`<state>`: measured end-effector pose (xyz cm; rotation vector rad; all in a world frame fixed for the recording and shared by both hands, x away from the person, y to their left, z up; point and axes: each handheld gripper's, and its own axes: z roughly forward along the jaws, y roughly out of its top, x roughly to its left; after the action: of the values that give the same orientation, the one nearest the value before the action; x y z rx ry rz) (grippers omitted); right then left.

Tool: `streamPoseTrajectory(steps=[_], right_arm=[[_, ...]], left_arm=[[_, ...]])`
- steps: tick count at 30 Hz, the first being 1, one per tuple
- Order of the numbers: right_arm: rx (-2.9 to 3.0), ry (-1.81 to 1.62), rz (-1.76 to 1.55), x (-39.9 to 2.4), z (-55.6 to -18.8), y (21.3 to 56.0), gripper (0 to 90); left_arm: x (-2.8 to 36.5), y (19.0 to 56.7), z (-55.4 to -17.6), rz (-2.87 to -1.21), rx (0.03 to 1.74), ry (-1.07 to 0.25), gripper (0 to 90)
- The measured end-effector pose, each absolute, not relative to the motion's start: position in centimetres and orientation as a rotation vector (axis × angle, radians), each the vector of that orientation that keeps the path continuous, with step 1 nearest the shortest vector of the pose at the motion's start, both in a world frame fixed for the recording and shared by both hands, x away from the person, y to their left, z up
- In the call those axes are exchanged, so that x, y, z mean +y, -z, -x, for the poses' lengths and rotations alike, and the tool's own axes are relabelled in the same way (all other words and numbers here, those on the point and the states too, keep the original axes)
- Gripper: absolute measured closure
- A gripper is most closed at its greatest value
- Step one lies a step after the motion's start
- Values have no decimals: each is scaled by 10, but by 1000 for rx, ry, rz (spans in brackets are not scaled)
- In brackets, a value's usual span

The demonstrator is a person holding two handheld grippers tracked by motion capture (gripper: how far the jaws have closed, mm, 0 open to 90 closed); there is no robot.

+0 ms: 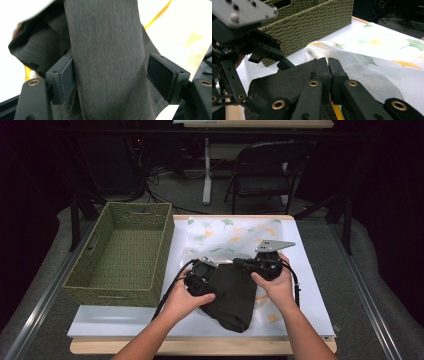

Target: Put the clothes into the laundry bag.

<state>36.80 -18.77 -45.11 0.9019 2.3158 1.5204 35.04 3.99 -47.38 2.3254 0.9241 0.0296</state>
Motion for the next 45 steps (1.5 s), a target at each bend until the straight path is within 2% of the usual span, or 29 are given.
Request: streamPoseTrajectory(steps=[11, 19, 24, 33, 35, 39, 45], right_arm=[[2318, -1516, -899, -187, -367, 451, 885], [2319, -1515, -898, -186, -366, 451, 885], [2321, -1514, -892, -185, -366, 451, 885], [2326, -1510, -884, -184, -365, 451, 884], [2326, -1512, -884, -184, -365, 451, 885], [2328, -1511, -880, -183, -365, 451, 885], [2328, -1511, -878, -182, -364, 450, 884]], left_arm=[[43, 493, -351, -2334, 935, -36, 264], [45, 500, -352, -2315, 952, -24, 336], [50, 502, -355, -2289, 952, 0, 420], [47, 503, -353, -2287, 981, -17, 440], [46, 504, -353, -2289, 969, -8, 498], [46, 504, -355, -2256, 985, 91, 653], [42, 497, -355, -2273, 961, 70, 718]])
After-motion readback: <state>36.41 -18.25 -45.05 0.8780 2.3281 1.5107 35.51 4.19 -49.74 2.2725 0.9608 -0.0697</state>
